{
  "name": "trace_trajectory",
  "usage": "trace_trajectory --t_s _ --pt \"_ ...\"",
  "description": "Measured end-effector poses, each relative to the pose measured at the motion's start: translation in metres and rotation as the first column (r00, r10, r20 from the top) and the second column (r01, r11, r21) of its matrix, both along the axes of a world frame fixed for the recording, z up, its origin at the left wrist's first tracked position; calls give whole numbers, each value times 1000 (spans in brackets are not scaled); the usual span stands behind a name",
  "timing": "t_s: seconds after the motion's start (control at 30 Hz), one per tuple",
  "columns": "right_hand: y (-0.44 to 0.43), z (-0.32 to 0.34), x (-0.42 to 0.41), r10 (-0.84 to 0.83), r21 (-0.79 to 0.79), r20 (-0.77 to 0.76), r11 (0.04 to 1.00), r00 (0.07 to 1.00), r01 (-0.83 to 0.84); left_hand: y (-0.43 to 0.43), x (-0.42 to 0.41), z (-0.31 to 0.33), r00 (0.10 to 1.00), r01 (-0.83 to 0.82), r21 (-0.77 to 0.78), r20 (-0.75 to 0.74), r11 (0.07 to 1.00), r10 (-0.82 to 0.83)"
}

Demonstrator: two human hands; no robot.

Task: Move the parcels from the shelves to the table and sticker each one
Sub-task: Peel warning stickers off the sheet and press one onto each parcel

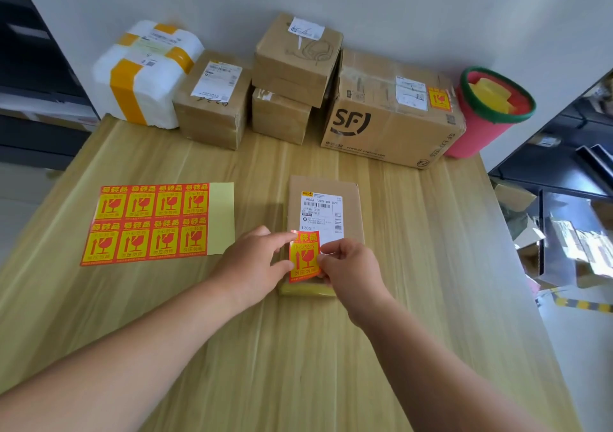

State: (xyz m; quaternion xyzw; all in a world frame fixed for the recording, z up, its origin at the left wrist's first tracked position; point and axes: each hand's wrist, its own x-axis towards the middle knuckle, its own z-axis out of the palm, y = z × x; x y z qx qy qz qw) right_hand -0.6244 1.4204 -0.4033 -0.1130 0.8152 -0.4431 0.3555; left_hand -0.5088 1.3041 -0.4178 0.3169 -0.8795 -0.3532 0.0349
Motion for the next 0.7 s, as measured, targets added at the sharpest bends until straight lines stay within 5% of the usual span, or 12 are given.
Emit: trace_trajectory --t_s 0.7 --pt "0 2 1 10 9 16 1000 1000 -10 1 -4 -3 1000 19 -18 4 1000 -19"
